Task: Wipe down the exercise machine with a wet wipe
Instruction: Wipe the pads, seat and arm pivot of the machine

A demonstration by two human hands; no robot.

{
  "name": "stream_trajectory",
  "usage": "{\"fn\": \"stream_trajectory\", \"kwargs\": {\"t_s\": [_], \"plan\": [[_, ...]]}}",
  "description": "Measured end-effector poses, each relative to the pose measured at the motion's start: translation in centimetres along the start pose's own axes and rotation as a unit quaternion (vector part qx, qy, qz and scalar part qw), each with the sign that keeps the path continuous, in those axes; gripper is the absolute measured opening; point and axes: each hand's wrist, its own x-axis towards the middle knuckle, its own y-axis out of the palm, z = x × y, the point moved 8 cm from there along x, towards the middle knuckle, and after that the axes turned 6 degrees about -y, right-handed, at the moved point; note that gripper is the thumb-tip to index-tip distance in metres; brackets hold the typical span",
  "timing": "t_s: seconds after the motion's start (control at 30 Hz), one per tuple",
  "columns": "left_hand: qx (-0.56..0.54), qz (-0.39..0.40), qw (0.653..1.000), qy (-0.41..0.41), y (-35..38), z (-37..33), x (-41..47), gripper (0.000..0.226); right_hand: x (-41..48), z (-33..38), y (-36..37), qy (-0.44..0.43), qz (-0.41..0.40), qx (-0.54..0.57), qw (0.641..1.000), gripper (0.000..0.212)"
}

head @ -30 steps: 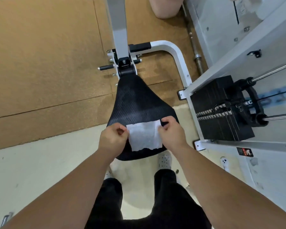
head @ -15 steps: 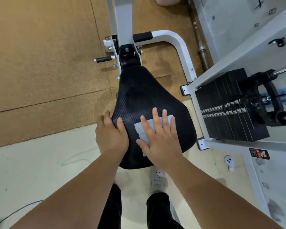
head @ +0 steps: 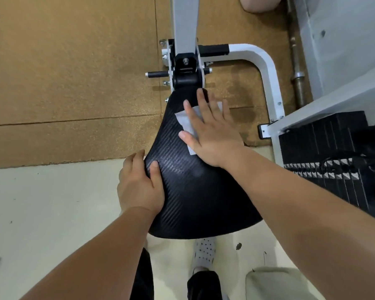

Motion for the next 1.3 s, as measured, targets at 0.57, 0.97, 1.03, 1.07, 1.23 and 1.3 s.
{"fn": "stream_trajectory", "kwargs": {"t_s": [0.57,0.97,1.03,1.07,1.23,1.3], "plan": [[-0.010,0.002,1.000,-0.010,0.0,0.2,0.1,0.058,-5.0,0.0,1.6,0.034,-0.045,0.031,0.998,0.064],[-0.031,0.009,0.999,-0.024,0.0,0.3,0.1,0.055,-13.3,3.7,4.3,-0.056,-0.003,0.017,0.998,0.069],[-0.033,0.010,0.999,-0.023,0.0,0.2,0.1,0.055,-16.3,3.8,5.6,-0.058,0.014,0.023,0.998,0.069],[-0.034,0.011,0.999,-0.023,0.0,0.2,0.0,0.056,-16.5,3.6,5.8,-0.058,0.018,0.022,0.998,0.070],[-0.035,0.009,0.999,-0.024,0.0,0.3,0.1,0.057,-7.3,0.9,2.5,-0.046,-0.018,-0.007,0.999,0.073],[-0.033,0.007,0.999,-0.022,0.0,0.2,0.1,0.057,-1.8,-0.3,0.8,-0.030,0.003,-0.013,0.999,0.074]]}}
